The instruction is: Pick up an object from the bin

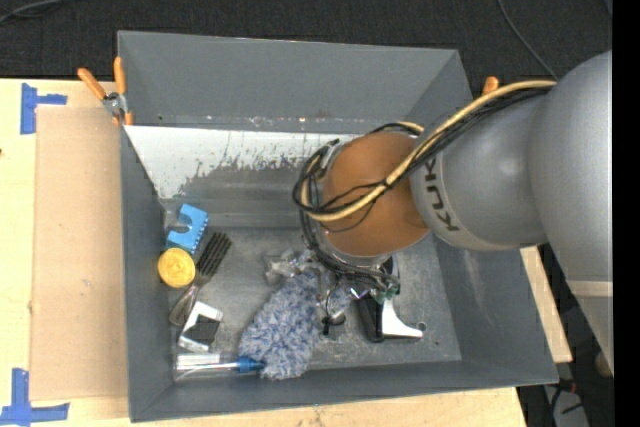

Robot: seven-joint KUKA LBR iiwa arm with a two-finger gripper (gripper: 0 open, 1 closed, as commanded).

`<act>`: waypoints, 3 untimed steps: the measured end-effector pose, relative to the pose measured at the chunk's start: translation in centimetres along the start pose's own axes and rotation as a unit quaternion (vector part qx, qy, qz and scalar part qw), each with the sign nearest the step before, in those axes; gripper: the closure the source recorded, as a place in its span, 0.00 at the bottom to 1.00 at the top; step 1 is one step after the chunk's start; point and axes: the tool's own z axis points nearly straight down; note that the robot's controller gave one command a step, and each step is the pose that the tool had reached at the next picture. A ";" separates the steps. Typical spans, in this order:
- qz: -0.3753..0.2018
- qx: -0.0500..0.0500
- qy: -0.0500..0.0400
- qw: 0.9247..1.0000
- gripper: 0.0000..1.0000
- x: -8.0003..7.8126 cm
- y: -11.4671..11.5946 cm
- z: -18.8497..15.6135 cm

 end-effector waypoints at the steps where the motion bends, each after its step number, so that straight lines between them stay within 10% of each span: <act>1: -0.122 -0.004 0.001 0.993 1.00 1.3 -0.5 1.0; 3: -0.121 -0.006 0.004 0.993 1.00 1.4 -0.3 -2.0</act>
Offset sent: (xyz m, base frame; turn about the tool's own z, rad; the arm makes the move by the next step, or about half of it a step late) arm 0.0000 0.0000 0.0000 0.0000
